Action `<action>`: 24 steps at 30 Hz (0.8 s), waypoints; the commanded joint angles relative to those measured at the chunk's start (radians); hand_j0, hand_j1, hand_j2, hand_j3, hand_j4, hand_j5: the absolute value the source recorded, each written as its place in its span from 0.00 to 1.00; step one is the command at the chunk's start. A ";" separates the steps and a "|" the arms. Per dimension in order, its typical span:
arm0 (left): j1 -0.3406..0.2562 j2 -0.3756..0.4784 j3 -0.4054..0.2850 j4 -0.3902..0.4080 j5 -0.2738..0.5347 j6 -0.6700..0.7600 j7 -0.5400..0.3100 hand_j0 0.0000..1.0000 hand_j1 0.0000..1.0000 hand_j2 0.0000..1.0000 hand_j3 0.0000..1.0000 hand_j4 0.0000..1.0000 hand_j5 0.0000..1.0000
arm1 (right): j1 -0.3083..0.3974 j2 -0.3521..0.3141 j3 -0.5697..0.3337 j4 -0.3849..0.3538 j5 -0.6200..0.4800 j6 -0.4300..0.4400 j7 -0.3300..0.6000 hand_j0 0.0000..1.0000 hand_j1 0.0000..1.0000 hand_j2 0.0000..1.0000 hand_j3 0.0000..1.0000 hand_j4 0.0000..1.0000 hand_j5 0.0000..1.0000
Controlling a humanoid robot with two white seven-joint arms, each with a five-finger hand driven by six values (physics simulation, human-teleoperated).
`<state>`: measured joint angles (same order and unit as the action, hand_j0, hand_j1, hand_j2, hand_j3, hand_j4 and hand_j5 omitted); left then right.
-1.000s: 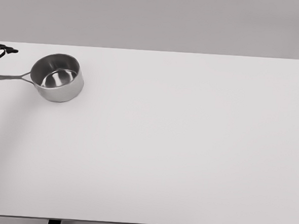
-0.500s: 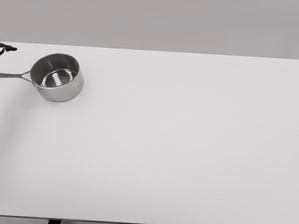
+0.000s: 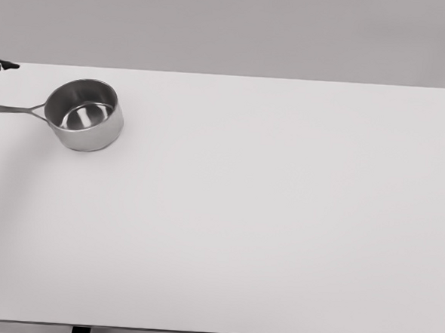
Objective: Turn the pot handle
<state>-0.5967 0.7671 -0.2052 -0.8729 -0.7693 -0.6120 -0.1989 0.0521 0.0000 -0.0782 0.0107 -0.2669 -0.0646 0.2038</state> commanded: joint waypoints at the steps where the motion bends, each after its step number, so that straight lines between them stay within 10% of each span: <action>1: 0.000 0.001 0.001 0.008 0.007 0.001 0.001 1.00 1.00 1.00 1.00 1.00 1.00 | 0.000 0.000 0.000 0.000 0.000 0.000 0.000 1.00 1.00 1.00 1.00 1.00 1.00; 10: 0.006 0.012 0.000 -0.032 0.018 0.001 0.000 1.00 1.00 1.00 1.00 1.00 1.00 | 0.000 0.000 0.000 0.000 0.000 0.000 0.000 1.00 1.00 1.00 1.00 1.00 1.00; 24: 0.252 0.121 0.033 -0.511 0.289 0.001 0.009 1.00 1.00 1.00 1.00 1.00 1.00 | -0.002 0.000 0.000 0.000 0.000 -0.001 0.000 1.00 1.00 1.00 1.00 1.00 1.00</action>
<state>-0.3268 0.8678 -0.1816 -1.3039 -0.5535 -0.6123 -0.1920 0.0506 0.0000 -0.0782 0.0107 -0.2670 -0.0649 0.2038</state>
